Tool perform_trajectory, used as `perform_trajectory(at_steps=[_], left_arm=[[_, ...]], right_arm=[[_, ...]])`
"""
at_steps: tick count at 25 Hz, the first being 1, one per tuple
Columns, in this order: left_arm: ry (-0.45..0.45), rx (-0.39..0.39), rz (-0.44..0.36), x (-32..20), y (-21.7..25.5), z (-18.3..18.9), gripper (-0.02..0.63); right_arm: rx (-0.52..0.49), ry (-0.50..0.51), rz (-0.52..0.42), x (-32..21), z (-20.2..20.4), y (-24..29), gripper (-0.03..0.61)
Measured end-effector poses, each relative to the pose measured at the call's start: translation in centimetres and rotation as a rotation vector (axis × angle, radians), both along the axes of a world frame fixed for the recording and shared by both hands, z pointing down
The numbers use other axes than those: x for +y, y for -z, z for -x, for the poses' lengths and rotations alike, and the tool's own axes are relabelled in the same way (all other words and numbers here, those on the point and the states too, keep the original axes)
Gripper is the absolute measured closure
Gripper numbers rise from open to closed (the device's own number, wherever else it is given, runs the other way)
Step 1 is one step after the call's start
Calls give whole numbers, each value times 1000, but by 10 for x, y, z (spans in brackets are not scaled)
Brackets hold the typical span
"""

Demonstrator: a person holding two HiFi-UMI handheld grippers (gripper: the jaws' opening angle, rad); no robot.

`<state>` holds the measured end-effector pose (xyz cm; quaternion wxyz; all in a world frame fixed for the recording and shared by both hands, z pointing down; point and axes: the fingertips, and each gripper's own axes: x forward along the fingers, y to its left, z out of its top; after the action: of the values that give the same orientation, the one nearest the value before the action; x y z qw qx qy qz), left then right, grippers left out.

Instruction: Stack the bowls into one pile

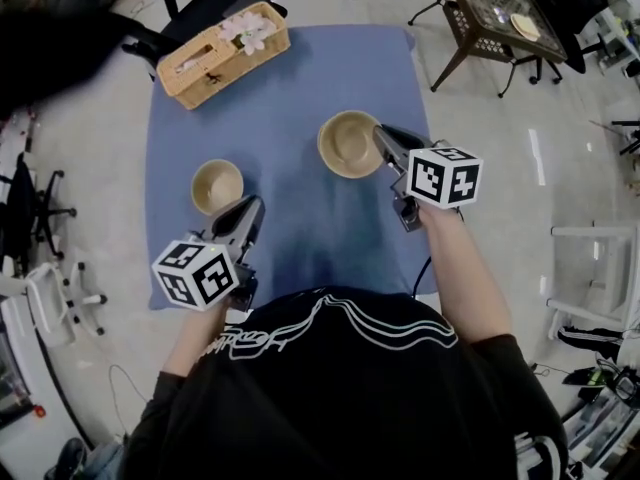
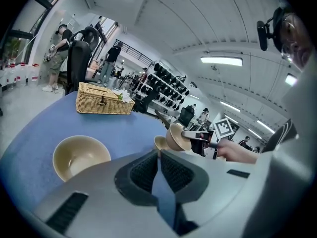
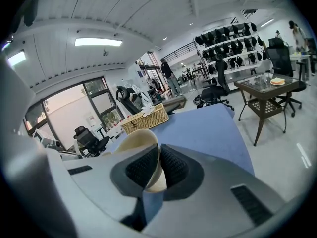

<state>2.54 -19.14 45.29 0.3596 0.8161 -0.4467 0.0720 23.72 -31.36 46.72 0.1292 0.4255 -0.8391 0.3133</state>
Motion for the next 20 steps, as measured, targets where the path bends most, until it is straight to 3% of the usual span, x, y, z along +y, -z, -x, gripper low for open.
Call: perform_trajectory(at_steps=[8,20], left_arm=[[36,8,38,-1,-18,14,575],[60,-14,28,-1,-15,18,575]], right_arm=[[24,-21,34,-19,2,-27,534],[40,-23,77,-29,5,-57,532]])
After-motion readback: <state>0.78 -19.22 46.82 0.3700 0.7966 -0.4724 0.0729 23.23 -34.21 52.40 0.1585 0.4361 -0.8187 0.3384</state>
